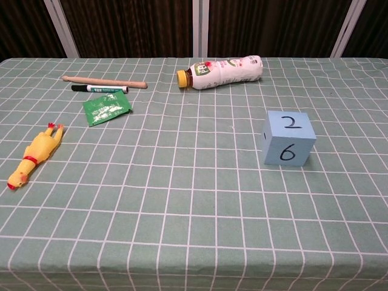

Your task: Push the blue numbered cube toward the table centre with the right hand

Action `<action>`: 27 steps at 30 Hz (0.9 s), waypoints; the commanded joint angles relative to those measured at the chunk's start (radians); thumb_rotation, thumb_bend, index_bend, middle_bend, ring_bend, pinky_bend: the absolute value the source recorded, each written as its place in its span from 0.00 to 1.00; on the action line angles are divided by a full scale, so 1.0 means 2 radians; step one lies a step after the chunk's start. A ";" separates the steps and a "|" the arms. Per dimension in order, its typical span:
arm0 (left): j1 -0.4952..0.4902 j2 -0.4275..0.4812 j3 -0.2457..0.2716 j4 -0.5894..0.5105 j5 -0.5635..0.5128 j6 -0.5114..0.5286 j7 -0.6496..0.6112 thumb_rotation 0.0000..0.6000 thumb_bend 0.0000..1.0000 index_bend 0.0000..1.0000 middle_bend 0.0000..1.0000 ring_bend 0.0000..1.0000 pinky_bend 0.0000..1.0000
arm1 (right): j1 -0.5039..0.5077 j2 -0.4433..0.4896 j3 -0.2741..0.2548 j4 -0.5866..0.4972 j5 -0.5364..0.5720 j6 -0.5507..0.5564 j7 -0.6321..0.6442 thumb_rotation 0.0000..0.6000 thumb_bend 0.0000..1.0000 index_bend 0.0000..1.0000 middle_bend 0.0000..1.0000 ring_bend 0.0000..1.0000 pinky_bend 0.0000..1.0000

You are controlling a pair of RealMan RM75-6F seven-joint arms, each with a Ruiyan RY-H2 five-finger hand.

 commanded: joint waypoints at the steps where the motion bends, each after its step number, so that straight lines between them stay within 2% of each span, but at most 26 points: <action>1: 0.001 0.002 0.001 -0.002 0.001 0.001 0.002 1.00 0.01 0.04 0.00 0.00 0.00 | 0.010 0.008 -0.008 -0.007 -0.013 -0.016 -0.003 1.00 1.00 0.00 0.00 0.00 0.02; 3: 0.002 0.003 0.001 -0.003 0.003 0.004 0.004 1.00 0.01 0.04 0.00 0.00 0.00 | 0.018 0.014 -0.014 -0.011 -0.026 -0.026 -0.013 1.00 1.00 0.00 0.03 0.03 0.13; 5: 0.002 0.002 0.000 -0.004 0.003 0.005 0.005 1.00 0.01 0.04 0.00 0.00 0.00 | 0.028 0.017 -0.018 -0.014 -0.038 -0.036 -0.030 1.00 1.00 0.00 0.12 0.17 0.35; 7: 0.002 0.002 0.000 -0.005 0.004 0.006 0.005 1.00 0.01 0.04 0.00 0.00 0.00 | 0.038 0.025 -0.023 -0.023 -0.046 -0.053 -0.036 1.00 1.00 0.00 0.33 0.38 0.51; 9: 0.001 0.001 0.001 -0.006 0.006 0.006 0.007 1.00 0.01 0.04 0.00 0.00 0.00 | 0.053 0.042 -0.030 -0.043 -0.052 -0.082 -0.023 1.00 1.00 0.00 0.58 0.58 0.64; 12: 0.001 -0.001 0.002 -0.004 0.006 0.004 0.007 1.00 0.01 0.04 0.00 0.00 0.00 | 0.071 0.057 -0.034 -0.064 -0.060 -0.107 -0.019 1.00 1.00 0.00 0.73 0.69 0.71; 15: -0.001 -0.003 0.004 -0.001 0.005 -0.003 0.006 1.00 0.01 0.04 0.00 0.00 0.00 | 0.085 0.060 -0.030 -0.085 -0.058 -0.124 -0.036 1.00 1.00 0.00 0.80 0.75 0.73; 22: 0.000 -0.004 0.004 0.007 0.004 -0.004 -0.002 1.00 0.01 0.04 0.00 0.00 0.00 | 0.136 0.065 -0.018 -0.144 -0.025 -0.205 -0.086 1.00 1.00 0.00 0.91 0.84 0.78; 27: 0.002 -0.008 0.006 0.018 -0.003 -0.009 -0.014 1.00 0.01 0.04 0.00 0.00 0.00 | 0.175 0.072 -0.009 -0.182 0.039 -0.279 -0.122 1.00 1.00 0.00 0.93 0.85 0.79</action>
